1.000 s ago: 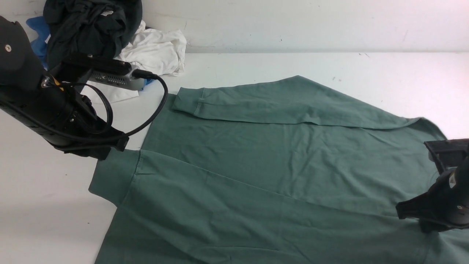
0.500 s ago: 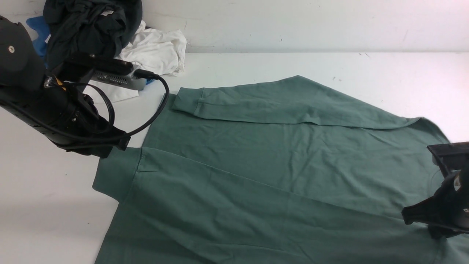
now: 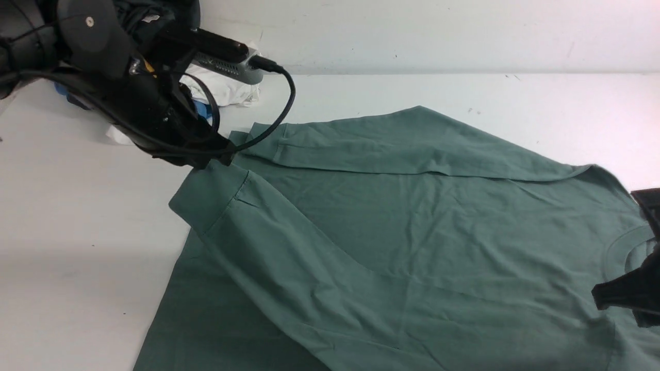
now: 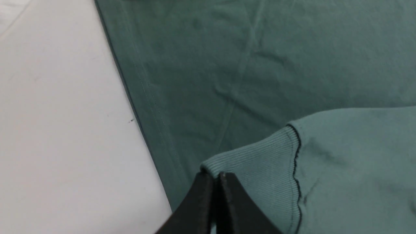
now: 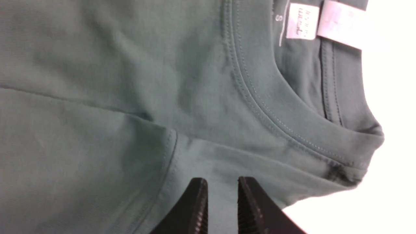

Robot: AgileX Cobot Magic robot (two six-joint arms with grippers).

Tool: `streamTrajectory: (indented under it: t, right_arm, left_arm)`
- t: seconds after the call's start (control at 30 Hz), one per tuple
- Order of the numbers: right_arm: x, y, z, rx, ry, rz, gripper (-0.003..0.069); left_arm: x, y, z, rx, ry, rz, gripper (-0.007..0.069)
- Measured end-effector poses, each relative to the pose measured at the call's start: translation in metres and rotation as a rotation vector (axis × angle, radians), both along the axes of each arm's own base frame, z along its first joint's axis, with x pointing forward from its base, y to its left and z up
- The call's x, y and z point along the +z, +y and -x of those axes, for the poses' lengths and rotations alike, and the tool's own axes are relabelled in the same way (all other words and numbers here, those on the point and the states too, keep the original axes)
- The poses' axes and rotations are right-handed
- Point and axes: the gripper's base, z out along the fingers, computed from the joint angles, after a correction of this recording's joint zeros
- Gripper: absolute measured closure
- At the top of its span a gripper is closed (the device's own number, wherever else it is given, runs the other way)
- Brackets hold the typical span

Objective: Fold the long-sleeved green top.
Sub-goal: Use the left arm to drag and place the cuff at the centered position on the left edge of the fabric

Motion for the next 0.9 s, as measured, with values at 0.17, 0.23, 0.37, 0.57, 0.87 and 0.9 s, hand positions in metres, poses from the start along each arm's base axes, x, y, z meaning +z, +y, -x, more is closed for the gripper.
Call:
streamTrajectory:
  t: [0.17, 0.23, 0.37, 0.57, 0.87, 0.9]
  right_arm:
    - [0.012, -0.002, 0.007, -0.006, -0.023, 0.008, 0.0520]
    - [0.017, -0.003, 0.010, -0.009, -0.035, 0.007, 0.0519]
    - [0.029, -0.004, 0.017, -0.011, -0.080, 0.002, 0.0517]
    - [0.038, -0.005, 0.022, -0.009, -0.125, -0.002, 0.0515]
    - [0.039, -0.004, 0.021, -0.003, -0.144, -0.008, 0.0499]
    - [0.039, -0.004, 0.020, -0.003, -0.146, -0.008, 0.0491]
  left_arm:
    - [-0.025, -0.004, -0.030, -0.009, 0.044, -0.059, 0.0629]
    - [-0.037, -0.003, -0.036, -0.008, 0.069, -0.090, 0.0629]
    - [-0.061, 0.003, -0.042, 0.041, 0.166, -0.136, 0.0629]
    - [-0.076, 0.009, -0.045, 0.084, 0.216, -0.184, 0.0629]
    - [-0.104, 0.009, -0.052, 0.106, 0.304, -0.221, 0.0510]
    - [-0.103, 0.008, -0.056, 0.111, 0.294, -0.219, 0.0459]
